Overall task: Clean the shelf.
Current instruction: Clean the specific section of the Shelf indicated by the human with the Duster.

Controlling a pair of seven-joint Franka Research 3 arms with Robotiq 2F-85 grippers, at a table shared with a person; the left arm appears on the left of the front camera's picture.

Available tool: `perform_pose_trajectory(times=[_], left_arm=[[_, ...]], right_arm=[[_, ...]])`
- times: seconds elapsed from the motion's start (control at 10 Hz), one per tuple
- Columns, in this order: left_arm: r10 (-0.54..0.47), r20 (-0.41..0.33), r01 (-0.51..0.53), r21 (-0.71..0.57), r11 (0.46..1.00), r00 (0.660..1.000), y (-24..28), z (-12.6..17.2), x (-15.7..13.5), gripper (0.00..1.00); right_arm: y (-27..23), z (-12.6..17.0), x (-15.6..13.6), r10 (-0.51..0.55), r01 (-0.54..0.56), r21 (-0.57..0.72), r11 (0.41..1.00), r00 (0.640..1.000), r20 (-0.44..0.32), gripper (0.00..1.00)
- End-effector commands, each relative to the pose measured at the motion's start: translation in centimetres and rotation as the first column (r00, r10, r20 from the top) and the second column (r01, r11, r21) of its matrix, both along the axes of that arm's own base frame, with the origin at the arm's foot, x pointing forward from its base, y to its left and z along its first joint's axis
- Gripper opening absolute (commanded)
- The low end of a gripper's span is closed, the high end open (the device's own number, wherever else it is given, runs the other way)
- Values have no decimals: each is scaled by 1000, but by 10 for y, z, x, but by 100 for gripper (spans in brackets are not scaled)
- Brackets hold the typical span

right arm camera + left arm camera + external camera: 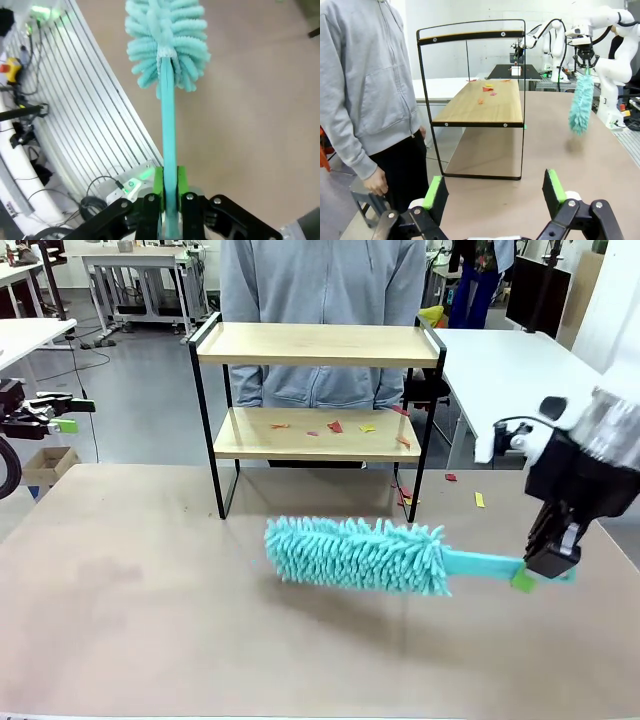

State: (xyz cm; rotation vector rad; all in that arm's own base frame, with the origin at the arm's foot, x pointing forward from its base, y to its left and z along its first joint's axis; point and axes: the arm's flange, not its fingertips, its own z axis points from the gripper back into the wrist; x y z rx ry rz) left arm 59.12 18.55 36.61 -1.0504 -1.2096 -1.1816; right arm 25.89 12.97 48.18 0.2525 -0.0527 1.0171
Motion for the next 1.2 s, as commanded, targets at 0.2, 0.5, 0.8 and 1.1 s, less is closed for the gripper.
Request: perform_pose_trajectory(times=[0.2,0.5,0.8,1.1], left_arm=[[-2,4,2,-1,1000,1000,-1,2,-1,100],[-2,4,2,-1,1000,1000,-1,2,-1,100],[-2,4,2,-1,1000,1000,-1,2,-1,100],[-2,4,2,-1,1000,1000,-1,2,-1,100]], right_arm=[[11,-6,-3,14,-14,-33,999,1000,-4,13],[11,-6,-3,14,-14,-33,999,1000,-4,13],[11,-6,-3,14,-14,-33,999,1000,-4,13],[11,-6,-3,14,-14,-33,999,1000,-4,13]])
